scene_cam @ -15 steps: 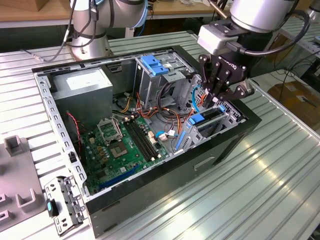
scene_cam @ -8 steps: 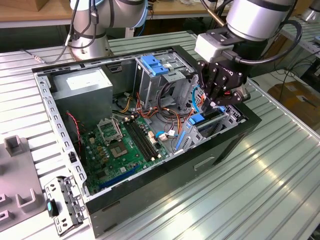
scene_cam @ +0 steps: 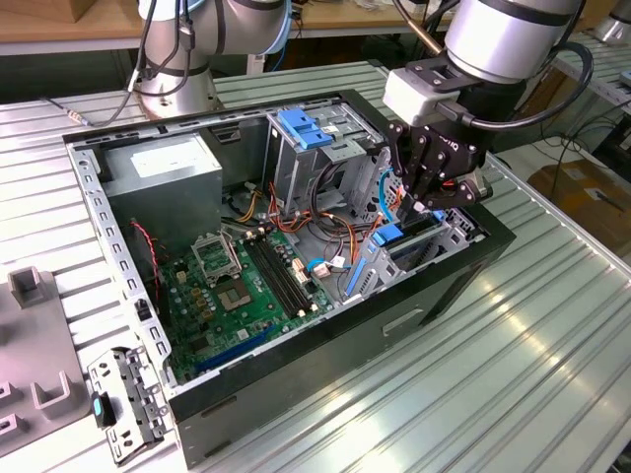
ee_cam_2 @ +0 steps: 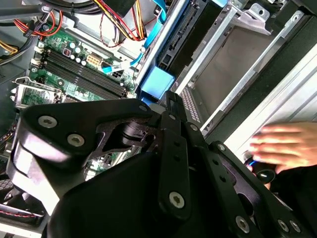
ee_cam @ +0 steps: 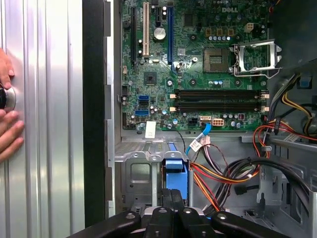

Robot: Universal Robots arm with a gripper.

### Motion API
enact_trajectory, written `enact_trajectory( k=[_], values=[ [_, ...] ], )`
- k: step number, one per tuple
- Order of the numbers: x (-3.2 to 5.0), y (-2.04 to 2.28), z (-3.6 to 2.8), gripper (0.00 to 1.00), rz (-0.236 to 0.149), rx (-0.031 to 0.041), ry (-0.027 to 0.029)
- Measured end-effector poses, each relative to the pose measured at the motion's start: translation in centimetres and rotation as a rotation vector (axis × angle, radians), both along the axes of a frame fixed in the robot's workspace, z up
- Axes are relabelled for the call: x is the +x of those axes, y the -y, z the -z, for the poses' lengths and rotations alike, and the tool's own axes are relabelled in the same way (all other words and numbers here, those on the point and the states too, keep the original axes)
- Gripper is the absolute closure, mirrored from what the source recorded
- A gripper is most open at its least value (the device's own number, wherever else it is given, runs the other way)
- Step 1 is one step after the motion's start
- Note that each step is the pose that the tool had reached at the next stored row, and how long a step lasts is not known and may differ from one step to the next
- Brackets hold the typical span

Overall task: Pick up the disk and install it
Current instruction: 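Insert the first disk wire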

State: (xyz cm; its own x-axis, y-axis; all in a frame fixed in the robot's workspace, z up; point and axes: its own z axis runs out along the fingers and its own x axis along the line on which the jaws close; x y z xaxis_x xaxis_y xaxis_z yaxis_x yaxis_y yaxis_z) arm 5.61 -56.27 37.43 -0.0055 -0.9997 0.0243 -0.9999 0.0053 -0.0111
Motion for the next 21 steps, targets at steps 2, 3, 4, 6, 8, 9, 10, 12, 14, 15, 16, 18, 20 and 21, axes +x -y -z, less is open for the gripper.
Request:
enact_trajectory(
  k=[2, 3, 4, 6, 8, 9, 10, 12, 14, 15, 16, 18, 20, 21],
  values=[
    [0.00, 0.00, 0.01, 0.89, 0.000, -0.0002, 0.0000],
    [0.04, 0.00, 0.01, 0.89, 0.000, -0.0006, 0.0000],
    [0.09, 0.00, 0.01, 0.89, 0.000, -0.0007, 0.0000],
    [0.19, 0.00, 0.02, 0.89, 0.000, -0.0012, 0.0000],
    [0.31, 0.00, 0.02, 0.89, 0.000, -0.0013, 0.0000],
    [0.38, 0.00, 0.02, 0.89, 0.000, -0.0015, 0.0000],
    [0.46, 0.00, 0.03, 0.89, 0.000, -0.0017, 0.0000],
    [0.66, 0.00, 0.02, 0.89, 0.000, -0.0026, 0.0000],
    [0.82, 0.00, 0.02, 0.89, 0.000, -0.0027, 0.0000],
    [0.91, 0.00, 0.02, 0.89, 0.000, -0.0028, 0.0000],
    [1.04, 0.00, 0.02, 0.89, 0.000, -0.0031, -0.0001],
    [1.17, 0.00, 0.02, 0.89, 0.000, -0.0033, 0.0000],
    [1.32, 0.00, 0.02, 0.89, 0.000, -0.0035, 0.0000],
    [1.40, 0.00, 0.02, 0.89, 0.000, -0.0037, 0.0000]
  ],
)
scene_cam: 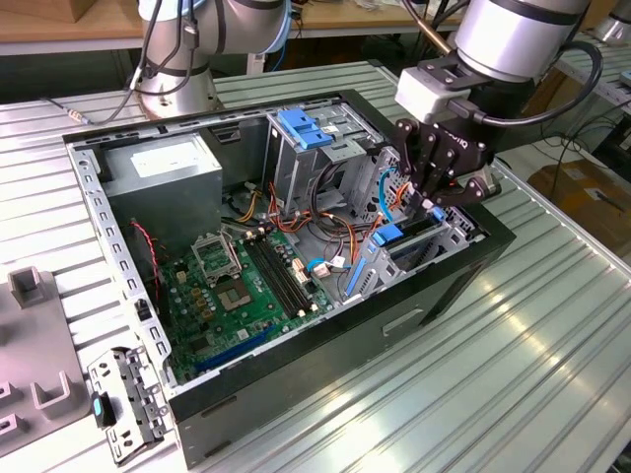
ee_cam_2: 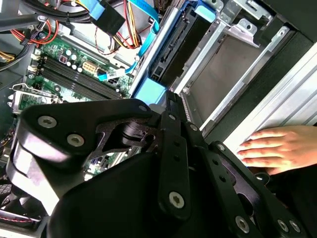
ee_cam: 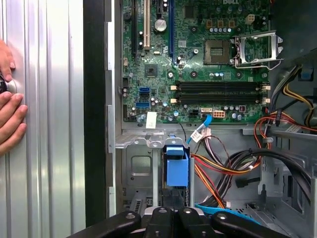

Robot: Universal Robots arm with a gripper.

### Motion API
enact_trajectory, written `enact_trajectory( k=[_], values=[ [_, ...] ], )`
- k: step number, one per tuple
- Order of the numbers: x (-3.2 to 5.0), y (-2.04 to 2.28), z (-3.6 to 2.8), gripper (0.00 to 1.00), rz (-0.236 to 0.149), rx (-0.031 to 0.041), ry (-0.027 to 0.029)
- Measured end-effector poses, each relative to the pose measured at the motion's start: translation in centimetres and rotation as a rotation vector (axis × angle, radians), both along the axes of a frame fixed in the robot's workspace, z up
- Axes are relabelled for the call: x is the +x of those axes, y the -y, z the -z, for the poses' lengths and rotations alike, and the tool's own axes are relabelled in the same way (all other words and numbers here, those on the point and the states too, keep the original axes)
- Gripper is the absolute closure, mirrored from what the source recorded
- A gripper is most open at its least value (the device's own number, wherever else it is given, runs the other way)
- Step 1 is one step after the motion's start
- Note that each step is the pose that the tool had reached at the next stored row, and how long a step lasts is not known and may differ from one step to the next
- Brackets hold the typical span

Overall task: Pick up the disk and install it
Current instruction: 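Insert the first disk wire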

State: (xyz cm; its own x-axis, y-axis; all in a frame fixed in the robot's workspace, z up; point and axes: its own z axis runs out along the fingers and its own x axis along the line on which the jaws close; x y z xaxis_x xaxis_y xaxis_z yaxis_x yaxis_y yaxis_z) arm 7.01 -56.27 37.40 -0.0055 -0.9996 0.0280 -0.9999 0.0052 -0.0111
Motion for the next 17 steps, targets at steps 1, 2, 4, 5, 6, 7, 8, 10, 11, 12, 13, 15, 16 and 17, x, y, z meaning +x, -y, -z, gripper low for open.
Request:
enact_trajectory(
  k=[1, 2, 4, 5, 6, 7, 8, 10, 11, 12, 13, 15, 16, 17],
  values=[
    [0.07, 0.00, 0.00, 0.89, 0.000, -0.0002, 0.0000],
    [0.13, 0.00, 0.00, 0.89, 0.000, -0.0003, 0.0000],
    [0.26, 0.00, 0.00, 0.89, 0.000, -0.0007, 0.0000],
    [0.34, 0.00, 0.00, 0.89, 0.000, -0.0010, 0.0000],
    [0.42, 0.00, 0.00, 0.89, 0.000, -0.0013, 0.0000],
    [0.49, 0.00, 0.00, 0.89, 0.000, -0.0016, 0.0000],
    [0.57, 0.00, 0.00, 0.89, 0.000, -0.0020, 0.0000],
    [0.74, 0.00, 0.00, 0.89, 0.000, -0.0027, 0.0000],
    [0.82, 0.00, 0.00, 0.89, 0.000, -0.0033, 0.0000],
    [0.88, 0.00, 0.00, 0.89, 0.000, -0.0032, 0.0000],
    [0.88, 0.00, 0.00, 0.89, 0.000, -0.0032, -0.0001],
    [1.00, 0.00, 0.01, 0.89, -0.015, -0.0032, 0.0000],
    [1.05, 0.00, 0.01, 0.89, -0.023, -0.0032, 0.0000],
    [1.11, 0.00, 0.00, 0.89, -0.029, -0.0033, -0.0001]
  ],
)
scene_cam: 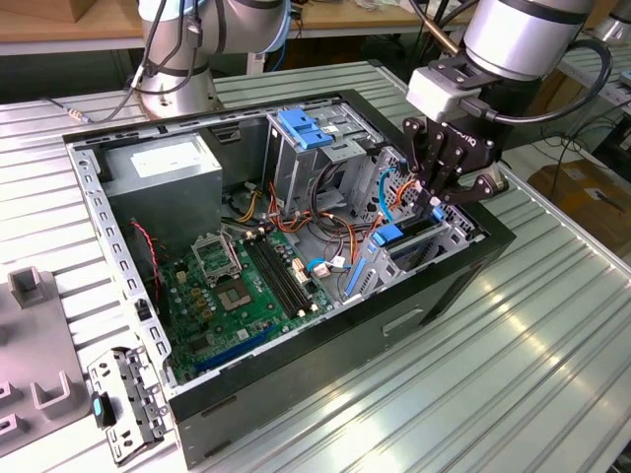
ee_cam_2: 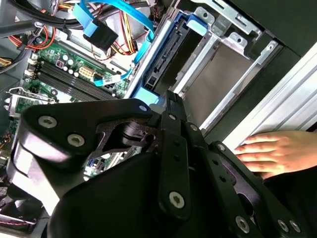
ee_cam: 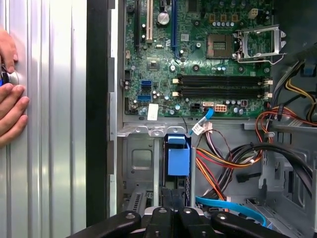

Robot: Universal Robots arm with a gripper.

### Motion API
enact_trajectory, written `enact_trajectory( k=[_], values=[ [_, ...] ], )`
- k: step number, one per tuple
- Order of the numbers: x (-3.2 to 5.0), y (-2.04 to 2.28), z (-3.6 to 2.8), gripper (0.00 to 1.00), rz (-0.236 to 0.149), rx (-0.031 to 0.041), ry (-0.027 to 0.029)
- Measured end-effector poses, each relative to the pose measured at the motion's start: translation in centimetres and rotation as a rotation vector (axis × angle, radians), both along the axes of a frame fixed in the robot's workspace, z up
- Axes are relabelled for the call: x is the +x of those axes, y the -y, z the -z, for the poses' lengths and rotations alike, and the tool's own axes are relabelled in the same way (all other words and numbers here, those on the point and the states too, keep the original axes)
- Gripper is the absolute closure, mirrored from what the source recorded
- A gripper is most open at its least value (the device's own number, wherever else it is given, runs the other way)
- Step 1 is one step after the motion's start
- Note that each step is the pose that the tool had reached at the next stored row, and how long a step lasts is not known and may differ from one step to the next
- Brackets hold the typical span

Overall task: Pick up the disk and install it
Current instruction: 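Insert the first disk wire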

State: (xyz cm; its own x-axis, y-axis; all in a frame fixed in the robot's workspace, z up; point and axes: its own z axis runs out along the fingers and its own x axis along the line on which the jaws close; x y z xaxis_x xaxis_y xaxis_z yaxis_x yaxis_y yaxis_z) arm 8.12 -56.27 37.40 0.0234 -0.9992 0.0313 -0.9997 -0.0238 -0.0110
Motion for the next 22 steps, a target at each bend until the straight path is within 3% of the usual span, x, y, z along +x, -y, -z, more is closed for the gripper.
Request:
enact_trajectory(
  k=[3, 13, 22],
  values=[
    [0.15, 0.00, 0.00, 0.89, -0.009, 0.0001, 0.0000],
    [0.61, -0.03, -0.58, 0.89, -0.111, -0.0003, -0.0017],
    [2.82, -0.07, -0.49, 0.89, -0.162, -0.0002, -0.0016]
  ],
)
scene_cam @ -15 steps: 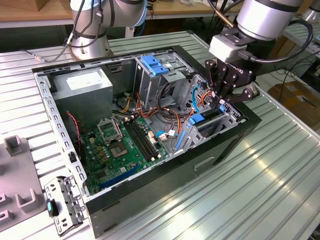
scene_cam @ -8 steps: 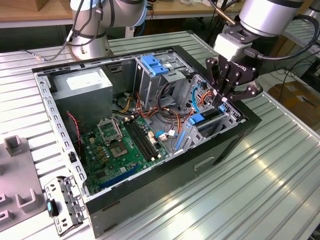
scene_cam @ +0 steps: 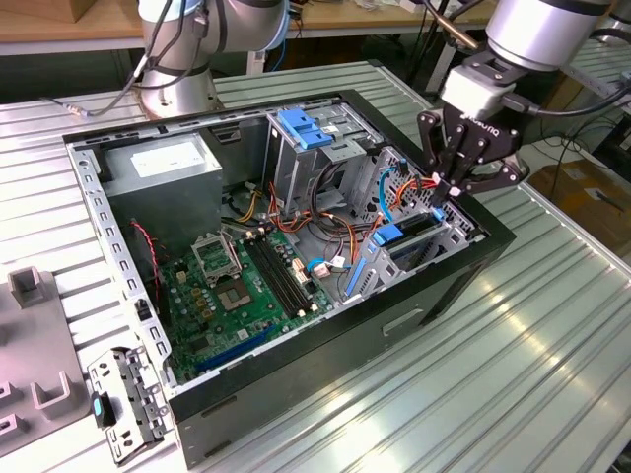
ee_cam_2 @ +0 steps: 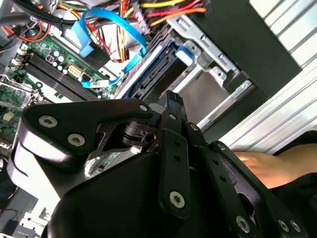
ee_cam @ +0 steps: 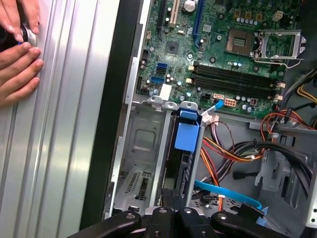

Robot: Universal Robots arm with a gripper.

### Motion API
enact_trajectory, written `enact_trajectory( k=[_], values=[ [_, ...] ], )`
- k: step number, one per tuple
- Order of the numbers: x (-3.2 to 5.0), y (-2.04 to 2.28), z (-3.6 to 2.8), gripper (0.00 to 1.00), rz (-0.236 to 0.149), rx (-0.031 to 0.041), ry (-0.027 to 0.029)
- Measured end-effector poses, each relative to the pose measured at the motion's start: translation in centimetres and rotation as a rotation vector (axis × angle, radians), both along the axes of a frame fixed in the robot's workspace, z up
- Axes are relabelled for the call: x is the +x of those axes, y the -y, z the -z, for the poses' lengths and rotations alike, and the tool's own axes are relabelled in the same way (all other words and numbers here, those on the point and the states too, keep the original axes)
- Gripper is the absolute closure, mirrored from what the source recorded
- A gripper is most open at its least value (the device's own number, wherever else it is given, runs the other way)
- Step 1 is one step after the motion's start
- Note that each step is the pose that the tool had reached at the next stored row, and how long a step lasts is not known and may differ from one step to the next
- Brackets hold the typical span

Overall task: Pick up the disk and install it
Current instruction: 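Insert the first disk wire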

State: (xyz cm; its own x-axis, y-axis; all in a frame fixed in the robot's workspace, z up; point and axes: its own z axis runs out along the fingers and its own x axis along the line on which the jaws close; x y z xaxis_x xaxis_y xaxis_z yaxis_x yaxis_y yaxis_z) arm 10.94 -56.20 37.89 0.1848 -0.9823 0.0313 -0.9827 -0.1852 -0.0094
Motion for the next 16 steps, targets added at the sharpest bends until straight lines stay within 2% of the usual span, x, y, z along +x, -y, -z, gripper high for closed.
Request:
enact_trajectory(
  k=[4, 5, 10, 16],
  values=[
    [1.10, -0.01, 0.07, 0.89, -0.015, 0.0000, -0.0001],
    [1.21, -0.01, 0.07, 0.89, -0.029, 0.0000, 0.0000],
    [1.22, 0.00, -0.02, 0.89, -0.127, -0.0001, -0.0001],
    [1.25, -0.13, -0.89, 0.89, -0.156, -0.0007, -0.0003]
  ],
)
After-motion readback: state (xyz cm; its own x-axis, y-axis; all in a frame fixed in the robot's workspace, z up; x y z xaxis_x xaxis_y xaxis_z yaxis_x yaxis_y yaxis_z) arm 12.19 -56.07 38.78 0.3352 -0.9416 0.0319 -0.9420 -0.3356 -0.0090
